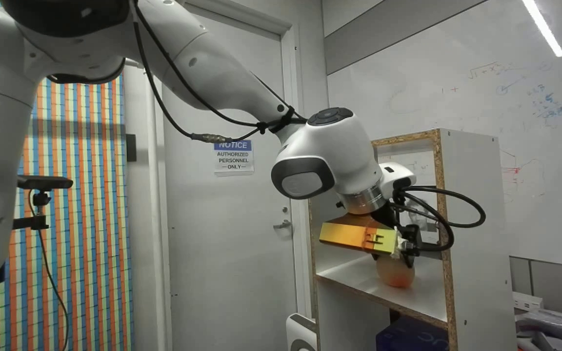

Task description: Pick up the fruit plush toy from the shelf and put it on top of the cabinet

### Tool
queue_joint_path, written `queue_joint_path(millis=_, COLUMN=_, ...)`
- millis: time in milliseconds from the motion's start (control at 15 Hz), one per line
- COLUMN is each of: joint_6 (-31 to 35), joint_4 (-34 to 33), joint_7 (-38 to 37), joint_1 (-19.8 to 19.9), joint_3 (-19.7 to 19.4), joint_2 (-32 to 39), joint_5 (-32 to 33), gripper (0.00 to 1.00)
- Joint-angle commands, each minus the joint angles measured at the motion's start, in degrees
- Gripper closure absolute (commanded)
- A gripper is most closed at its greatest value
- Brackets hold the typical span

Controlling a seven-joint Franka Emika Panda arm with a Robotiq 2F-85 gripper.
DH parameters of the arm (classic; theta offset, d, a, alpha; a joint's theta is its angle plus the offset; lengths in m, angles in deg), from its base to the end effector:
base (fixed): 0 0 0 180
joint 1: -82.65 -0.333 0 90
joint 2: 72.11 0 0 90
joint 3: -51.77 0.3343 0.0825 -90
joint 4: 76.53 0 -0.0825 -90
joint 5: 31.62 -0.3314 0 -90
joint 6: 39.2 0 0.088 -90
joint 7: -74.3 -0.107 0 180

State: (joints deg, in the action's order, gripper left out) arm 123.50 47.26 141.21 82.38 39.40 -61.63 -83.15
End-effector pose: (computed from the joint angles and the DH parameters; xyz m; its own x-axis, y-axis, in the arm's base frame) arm 0.5314 -0.1506 0.4120 0.7927 0.1420 0.5929 0.1631 -0.9864 0.0182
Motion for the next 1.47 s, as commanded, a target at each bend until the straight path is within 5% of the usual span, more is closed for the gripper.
queue_joint_path(millis=0, joint_6=0.0, joint_4=-2.5, joint_7=4.2, joint_1=1.1, joint_3=0.7, joint_2=1.5, joint_5=-3.6, gripper=0.55)
queue_joint_path(millis=467, joint_6=-12.2, joint_4=2.1, joint_7=-8.7, joint_1=0.2, joint_3=-4.4, joint_2=-7.3, joint_5=11.1, gripper=0.56)
queue_joint_path(millis=533, joint_6=-14.4, joint_4=2.3, joint_7=-11.4, joint_1=4.5, joint_3=-0.7, joint_2=-9.1, joint_5=14.5, gripper=0.56)
queue_joint_path(millis=667, joint_6=-20.5, joint_4=2.5, joint_7=-15.3, joint_1=6.1, joint_3=-0.5, joint_2=-13.0, joint_5=18.6, gripper=0.56)
queue_joint_path(millis=1000, joint_6=-44.9, joint_4=0.7, joint_7=-28.5, joint_1=8.4, joint_3=-1.0, joint_2=-21.7, joint_5=30.1, gripper=0.56)
queue_joint_path(millis=1400, joint_6=-67.0, joint_4=-12.0, joint_7=-38.1, joint_1=7.9, joint_3=-2.5, joint_2=-28.0, joint_5=29.2, gripper=0.56)
